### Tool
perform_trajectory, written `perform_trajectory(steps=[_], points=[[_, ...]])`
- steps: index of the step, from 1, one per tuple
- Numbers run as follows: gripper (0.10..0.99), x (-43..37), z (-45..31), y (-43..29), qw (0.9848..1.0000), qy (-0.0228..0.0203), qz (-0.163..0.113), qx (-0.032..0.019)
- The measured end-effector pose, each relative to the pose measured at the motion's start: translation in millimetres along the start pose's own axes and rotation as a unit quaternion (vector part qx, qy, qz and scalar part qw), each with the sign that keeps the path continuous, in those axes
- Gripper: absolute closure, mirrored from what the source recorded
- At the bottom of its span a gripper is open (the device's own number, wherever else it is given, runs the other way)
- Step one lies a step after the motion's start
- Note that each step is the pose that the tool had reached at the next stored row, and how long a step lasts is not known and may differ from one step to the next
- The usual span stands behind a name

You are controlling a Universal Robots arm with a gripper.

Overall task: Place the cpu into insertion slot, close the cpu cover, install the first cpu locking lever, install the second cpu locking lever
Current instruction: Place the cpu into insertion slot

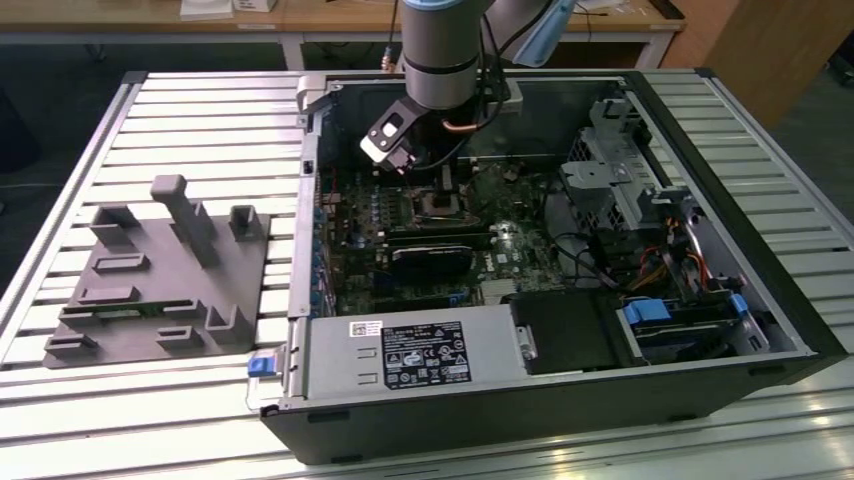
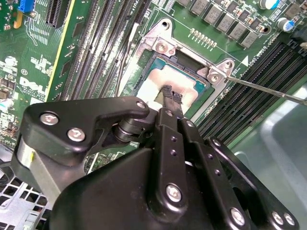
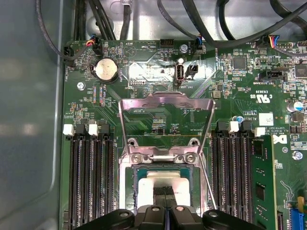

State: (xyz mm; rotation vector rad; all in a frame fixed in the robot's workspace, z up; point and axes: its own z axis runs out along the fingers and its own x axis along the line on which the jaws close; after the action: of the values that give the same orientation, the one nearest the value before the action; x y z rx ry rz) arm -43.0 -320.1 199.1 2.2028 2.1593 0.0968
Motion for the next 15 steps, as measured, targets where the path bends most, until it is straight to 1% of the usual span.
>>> perform_trajectory(steps=[15], points=[[0.980,0.0,1.0,-0.1,1.0000,0.0002,0.000,-0.0001]])
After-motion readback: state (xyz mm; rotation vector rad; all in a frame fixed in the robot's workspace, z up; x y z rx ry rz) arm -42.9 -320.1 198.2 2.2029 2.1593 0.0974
